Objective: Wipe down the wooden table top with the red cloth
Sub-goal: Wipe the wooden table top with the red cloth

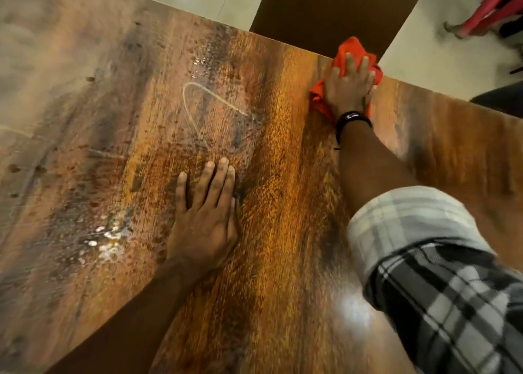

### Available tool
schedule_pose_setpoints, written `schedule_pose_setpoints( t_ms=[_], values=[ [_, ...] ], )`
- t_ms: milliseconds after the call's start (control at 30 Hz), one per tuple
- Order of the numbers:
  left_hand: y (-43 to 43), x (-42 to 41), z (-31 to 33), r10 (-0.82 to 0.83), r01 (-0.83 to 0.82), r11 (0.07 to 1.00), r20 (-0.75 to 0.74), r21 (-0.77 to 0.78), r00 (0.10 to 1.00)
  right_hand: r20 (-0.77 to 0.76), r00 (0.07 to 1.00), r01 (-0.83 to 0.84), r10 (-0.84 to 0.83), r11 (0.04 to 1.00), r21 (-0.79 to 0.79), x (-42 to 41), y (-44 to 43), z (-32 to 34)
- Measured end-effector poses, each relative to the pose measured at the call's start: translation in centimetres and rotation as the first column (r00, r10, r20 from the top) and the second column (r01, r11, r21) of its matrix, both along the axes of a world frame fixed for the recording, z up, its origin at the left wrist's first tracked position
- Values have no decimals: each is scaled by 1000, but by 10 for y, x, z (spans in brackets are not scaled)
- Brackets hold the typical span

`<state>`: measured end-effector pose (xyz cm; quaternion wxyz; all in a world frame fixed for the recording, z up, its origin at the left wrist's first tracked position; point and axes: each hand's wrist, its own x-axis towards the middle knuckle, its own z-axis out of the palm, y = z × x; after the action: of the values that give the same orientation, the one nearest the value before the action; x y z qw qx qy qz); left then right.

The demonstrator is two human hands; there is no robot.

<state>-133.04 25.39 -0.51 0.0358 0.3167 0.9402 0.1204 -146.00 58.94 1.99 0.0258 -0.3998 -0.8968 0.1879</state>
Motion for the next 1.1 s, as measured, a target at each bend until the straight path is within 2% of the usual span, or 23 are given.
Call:
schedule_pose_setpoints(
  t_ms=[133, 267, 400, 600, 700, 867, 1100],
  values=[
    [-2, -1, 0, -25, 25, 1000, 30, -3, 999, 7, 970, -245, 245, 968, 54, -11, -76, -4],
    [-1, -1, 3, -28, 29, 999, 57, -19, 998, -22, 923, -381, 383, 923, 58, 38, -138, -15],
    [-2, 1, 6, -34, 36, 998, 41, -46, 999, -169, 920, -345, 354, 935, 79, 157, -195, -16],
    [-2, 2, 13, -42, 44, 998, 43, -51, 998, -77, 965, -252, 251, 968, -12, 343, -277, 3],
    [-2, 2, 13, -38, 41, 998, 60, -50, 997, -17, 967, -254, 254, 967, 9, 387, -294, 3],
    [-1, 1, 13, -22, 25, 999, 59, -43, 998, -2, 973, -229, 230, 973, 30, 326, -267, -2],
    [3, 2, 7, 16, -13, 997, 36, -76, 999, -111, 967, -206, 227, 963, 173, 179, -207, -25]
  ],
)
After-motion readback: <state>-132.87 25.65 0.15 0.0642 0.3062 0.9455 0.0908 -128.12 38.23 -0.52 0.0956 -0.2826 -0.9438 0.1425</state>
